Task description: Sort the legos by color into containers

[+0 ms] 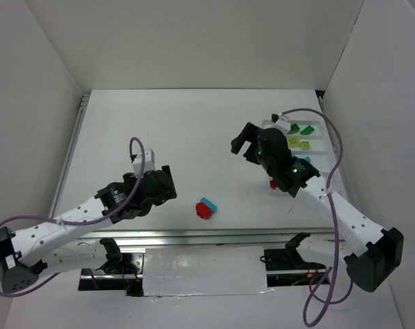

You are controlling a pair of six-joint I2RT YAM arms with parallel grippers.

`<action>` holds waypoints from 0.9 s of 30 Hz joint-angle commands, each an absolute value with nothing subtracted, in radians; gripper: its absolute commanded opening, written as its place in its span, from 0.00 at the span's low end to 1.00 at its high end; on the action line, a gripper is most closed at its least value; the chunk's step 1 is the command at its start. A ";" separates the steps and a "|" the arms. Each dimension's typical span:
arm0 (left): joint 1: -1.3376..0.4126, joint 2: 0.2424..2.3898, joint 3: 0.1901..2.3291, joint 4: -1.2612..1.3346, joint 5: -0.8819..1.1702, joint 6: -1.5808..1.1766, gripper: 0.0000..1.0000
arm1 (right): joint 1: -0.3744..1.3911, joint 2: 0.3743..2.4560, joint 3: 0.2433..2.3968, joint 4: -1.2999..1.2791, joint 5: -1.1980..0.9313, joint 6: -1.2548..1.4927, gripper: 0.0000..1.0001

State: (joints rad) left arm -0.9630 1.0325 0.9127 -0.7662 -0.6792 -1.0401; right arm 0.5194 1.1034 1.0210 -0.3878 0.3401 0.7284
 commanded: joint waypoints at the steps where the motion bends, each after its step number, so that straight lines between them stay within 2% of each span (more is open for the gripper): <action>1: -0.954 0.925 0.962 -0.897 -0.821 -1.175 0.99 | 0.691 1.150 0.922 -0.405 0.396 0.738 1.00; 3: -0.948 0.875 0.960 -0.868 -0.813 -1.129 1.00 | 0.721 1.217 0.894 -0.269 0.104 0.547 1.00; 5: -0.945 0.842 0.959 -0.854 -0.799 -1.099 1.00 | 0.768 1.284 0.905 -0.280 -0.094 0.400 1.00; 8: -0.942 0.824 0.950 -0.827 -0.779 -1.029 1.00 | 0.862 1.397 0.965 -0.337 -0.158 0.240 1.00; 12: -0.936 0.821 0.928 -0.799 -0.740 -0.980 1.00 | 0.986 1.526 1.025 -0.411 -0.034 0.173 1.00; 19: -0.927 0.856 0.894 -0.713 -0.641 -0.905 0.99 | 1.028 1.654 1.066 -0.419 0.113 0.189 1.00; 23: -0.923 0.882 0.890 -0.692 -0.621 -0.882 0.99 | 1.040 1.674 1.057 -0.397 0.189 0.202 1.00; 27: -0.922 0.884 0.874 -0.658 -0.595 -0.856 1.00 | 1.054 1.589 1.016 -0.351 0.193 0.199 1.00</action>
State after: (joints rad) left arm -0.9295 0.8864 0.8822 -0.7212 -0.6212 -0.8963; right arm 1.0386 1.6550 1.0248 -0.3958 0.1452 0.2100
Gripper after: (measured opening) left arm 0.994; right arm 0.994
